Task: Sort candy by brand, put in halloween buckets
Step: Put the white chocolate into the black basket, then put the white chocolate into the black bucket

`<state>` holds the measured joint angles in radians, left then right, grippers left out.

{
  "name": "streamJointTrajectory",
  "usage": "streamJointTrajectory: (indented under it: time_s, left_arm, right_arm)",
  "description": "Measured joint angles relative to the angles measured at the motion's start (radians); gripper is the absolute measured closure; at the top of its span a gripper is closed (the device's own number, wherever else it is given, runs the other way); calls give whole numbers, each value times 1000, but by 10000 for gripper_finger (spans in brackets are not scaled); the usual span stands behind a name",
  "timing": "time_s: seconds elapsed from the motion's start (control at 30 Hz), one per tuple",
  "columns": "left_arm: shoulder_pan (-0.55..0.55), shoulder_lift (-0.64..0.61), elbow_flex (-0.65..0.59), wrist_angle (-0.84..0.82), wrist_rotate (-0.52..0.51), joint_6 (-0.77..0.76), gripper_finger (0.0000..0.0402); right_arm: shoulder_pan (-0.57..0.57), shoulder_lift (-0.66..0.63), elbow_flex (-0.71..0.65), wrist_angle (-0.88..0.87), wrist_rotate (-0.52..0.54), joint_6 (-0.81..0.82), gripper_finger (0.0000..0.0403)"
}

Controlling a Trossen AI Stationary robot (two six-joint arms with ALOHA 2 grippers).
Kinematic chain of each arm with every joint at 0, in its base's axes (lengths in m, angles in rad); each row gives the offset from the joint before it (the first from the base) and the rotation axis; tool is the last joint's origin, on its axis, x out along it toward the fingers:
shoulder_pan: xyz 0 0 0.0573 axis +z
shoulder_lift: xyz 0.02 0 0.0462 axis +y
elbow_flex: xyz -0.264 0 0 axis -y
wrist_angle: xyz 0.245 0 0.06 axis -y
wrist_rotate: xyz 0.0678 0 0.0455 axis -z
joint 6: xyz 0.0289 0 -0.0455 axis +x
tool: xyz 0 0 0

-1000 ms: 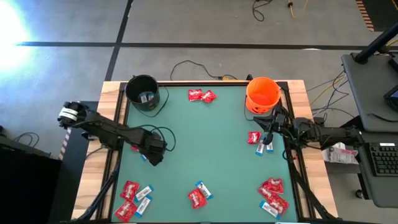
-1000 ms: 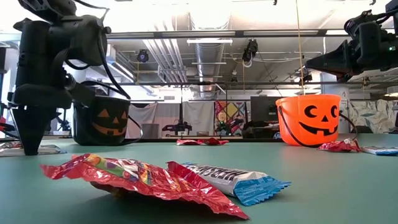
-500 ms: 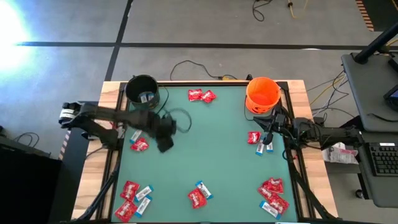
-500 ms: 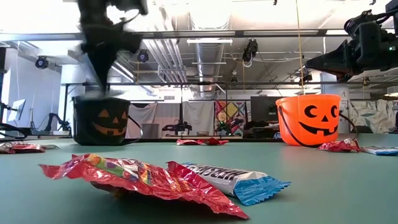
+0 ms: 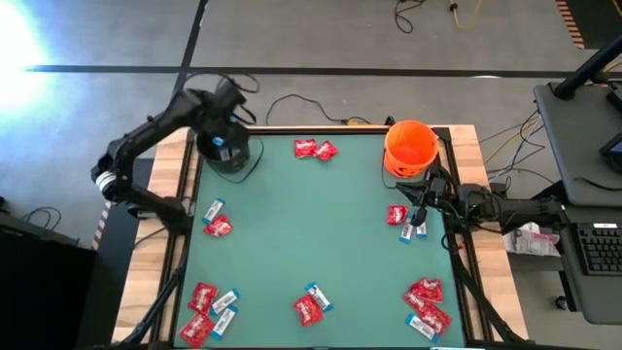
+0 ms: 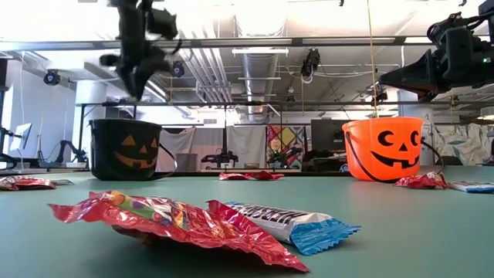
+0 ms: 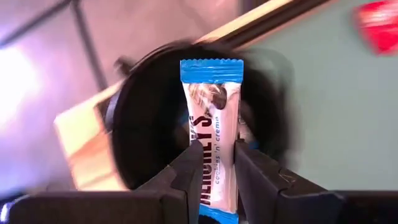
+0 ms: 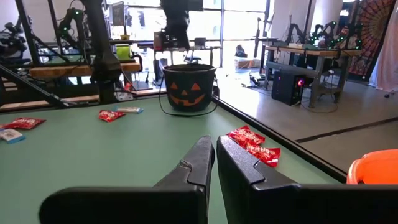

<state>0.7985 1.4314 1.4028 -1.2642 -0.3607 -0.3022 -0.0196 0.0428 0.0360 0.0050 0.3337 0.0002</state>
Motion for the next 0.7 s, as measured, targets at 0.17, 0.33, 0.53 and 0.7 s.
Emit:
streamJointTrajectory:
  time_s: [0.17,0.33,0.53,0.7]
  left_arm:
    - [115,64,-77,17,57,27,328]
    - [138,135,-144,40,64,53,328]
    - [138,178,-161,49,64,61,328]
    - [111,129,-108,15,105,79,328]
  right_arm:
    - [0,0,0,0,0,0,385]
    - [0,0,0,0,0,0,385]
    - [0,0,0,0,0,0,385]
    - [0,0,0,0,0,0,385]
